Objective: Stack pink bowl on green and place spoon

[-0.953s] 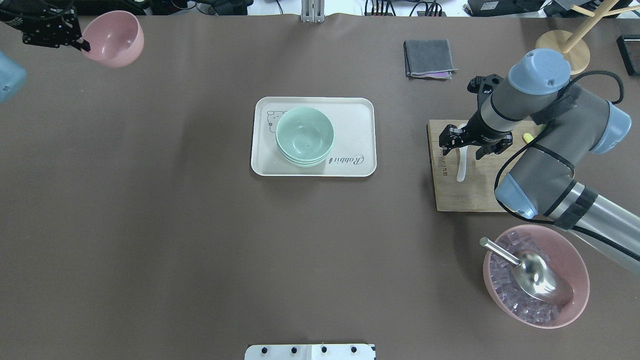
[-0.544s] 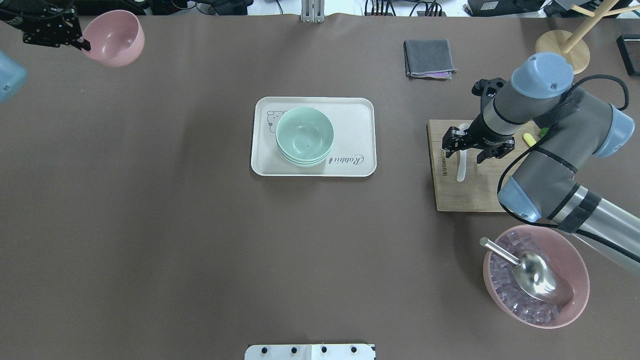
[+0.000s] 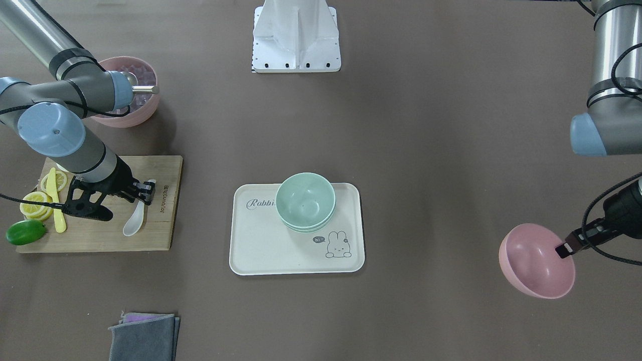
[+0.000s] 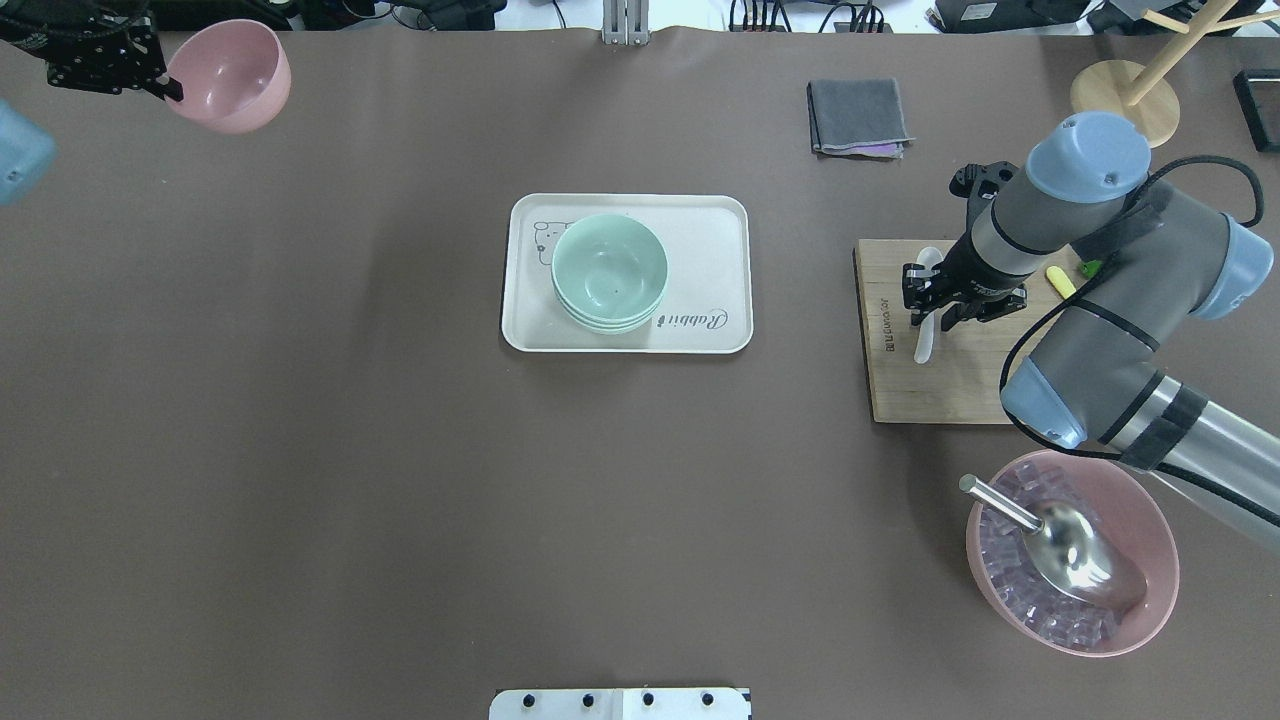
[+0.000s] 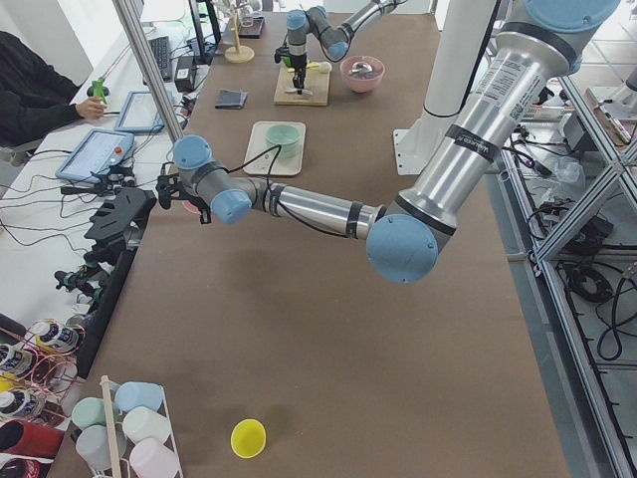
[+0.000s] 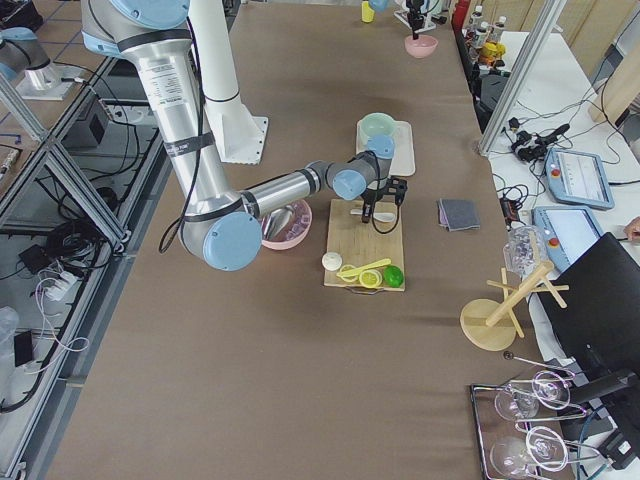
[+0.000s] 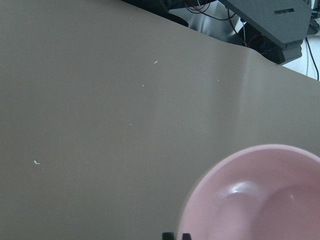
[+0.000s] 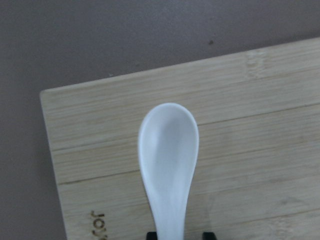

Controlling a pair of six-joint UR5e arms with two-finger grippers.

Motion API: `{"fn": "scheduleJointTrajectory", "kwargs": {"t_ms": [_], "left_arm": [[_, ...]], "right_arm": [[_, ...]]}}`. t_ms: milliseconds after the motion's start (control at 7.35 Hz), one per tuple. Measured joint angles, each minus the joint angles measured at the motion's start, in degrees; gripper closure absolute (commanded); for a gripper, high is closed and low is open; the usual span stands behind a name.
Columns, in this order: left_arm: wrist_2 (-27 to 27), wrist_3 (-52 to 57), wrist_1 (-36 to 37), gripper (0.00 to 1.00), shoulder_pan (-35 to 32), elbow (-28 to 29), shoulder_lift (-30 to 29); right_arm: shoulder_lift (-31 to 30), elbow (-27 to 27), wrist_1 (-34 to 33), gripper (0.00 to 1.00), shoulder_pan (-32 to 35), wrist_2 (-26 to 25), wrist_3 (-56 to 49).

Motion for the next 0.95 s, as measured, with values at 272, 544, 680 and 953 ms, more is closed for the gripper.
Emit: {"fn": "scheduleJointTrajectory", "kwargs": {"t_ms": [272, 544, 680, 953], "left_arm": [[0.00, 0.00, 0.00, 1.00, 0.00, -0.01, 0.06], [-0.10, -0.12, 0.01, 1.00, 0.00, -0.27, -0.03], [-0.59, -1.47, -0.03, 1.00, -0.01, -0.68, -0.45], [-1.73, -10.79, -0.41, 1.00, 2.46, -4.15, -1.90]], "right_arm": [[0.64, 0.05, -0.01, 1.00, -0.10, 0.13, 0.00], [1.13, 1.66, -0.52, 1.00, 0.81, 0.84, 0.00], [1.36, 2.97, -1.04, 1.00, 2.19, 2.01, 0.01], [2.31, 4.76, -3.18, 1.00, 5.35, 4.01, -0.16]]}}
